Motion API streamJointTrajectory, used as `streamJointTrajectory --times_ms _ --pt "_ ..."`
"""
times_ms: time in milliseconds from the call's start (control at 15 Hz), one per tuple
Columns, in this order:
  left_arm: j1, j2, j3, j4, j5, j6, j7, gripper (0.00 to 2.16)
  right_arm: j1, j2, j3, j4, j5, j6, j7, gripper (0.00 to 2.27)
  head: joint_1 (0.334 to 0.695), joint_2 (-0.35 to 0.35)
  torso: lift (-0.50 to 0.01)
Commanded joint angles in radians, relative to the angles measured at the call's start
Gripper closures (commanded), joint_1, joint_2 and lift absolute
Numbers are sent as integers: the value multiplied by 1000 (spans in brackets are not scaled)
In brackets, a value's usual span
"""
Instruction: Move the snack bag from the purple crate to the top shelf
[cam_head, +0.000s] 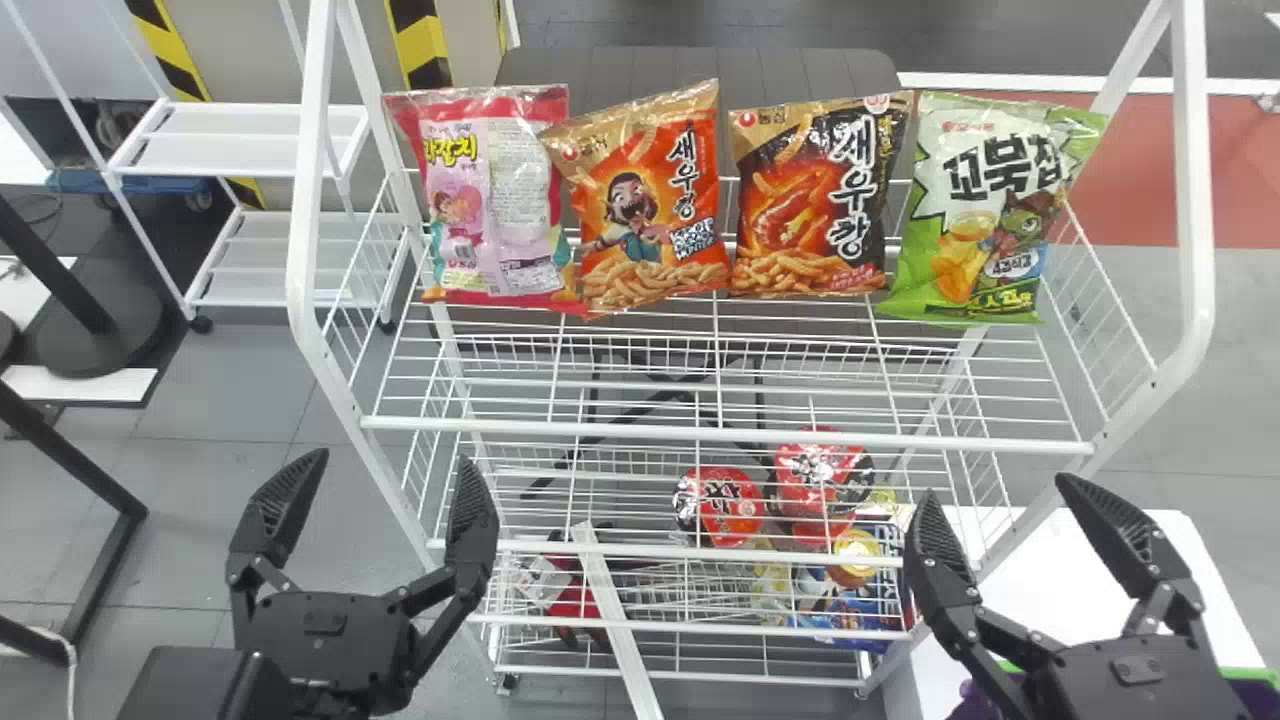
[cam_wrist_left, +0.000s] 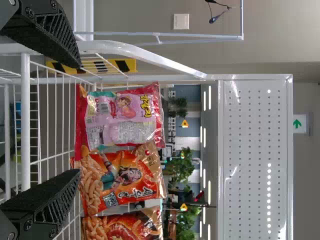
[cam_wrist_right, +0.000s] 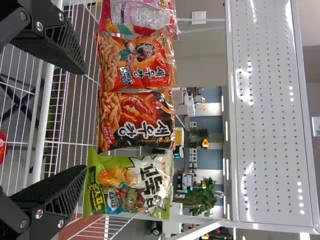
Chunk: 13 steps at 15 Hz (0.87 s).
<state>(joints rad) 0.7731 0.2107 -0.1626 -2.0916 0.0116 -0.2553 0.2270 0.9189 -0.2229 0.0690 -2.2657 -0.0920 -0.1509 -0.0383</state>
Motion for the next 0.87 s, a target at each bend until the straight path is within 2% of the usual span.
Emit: streamJointTrajectory --times_ms 0,800 --pt "0 -1 0 1 -1 0 0 60 0 0 0 0 0 0 0 167 695 2 0" --pt "2 -1 -2 1 -2 -3 3 60 5 -4 -2 0 0 -28 11 167 695 4 0"
